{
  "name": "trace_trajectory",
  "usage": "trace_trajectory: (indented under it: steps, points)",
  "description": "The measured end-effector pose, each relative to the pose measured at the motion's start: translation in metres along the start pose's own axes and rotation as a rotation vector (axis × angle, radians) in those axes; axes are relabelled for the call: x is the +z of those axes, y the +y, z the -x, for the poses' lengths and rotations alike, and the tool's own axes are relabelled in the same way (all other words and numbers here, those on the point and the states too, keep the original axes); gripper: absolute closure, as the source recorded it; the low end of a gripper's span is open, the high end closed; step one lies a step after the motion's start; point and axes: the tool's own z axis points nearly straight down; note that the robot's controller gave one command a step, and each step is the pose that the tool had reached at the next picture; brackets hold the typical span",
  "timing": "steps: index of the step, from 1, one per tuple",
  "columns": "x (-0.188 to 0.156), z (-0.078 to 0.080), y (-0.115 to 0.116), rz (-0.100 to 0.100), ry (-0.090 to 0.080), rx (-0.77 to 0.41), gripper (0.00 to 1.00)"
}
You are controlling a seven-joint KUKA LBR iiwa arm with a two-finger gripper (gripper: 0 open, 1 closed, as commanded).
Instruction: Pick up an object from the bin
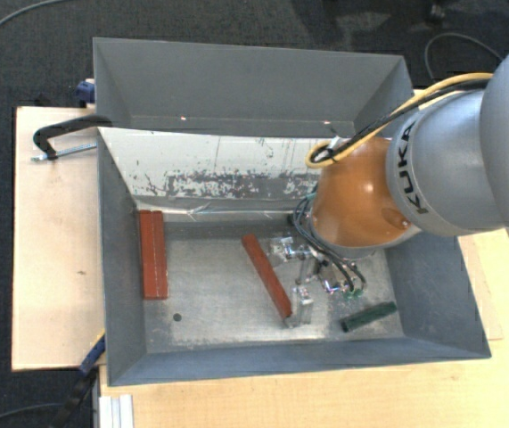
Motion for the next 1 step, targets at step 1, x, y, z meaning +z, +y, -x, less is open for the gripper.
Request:
trace_trajectory:
  steps: [1]
  points:
    - [0.0001, 0.0076, 0.0318, -0.001, 0.001, 0.344, 0.00]
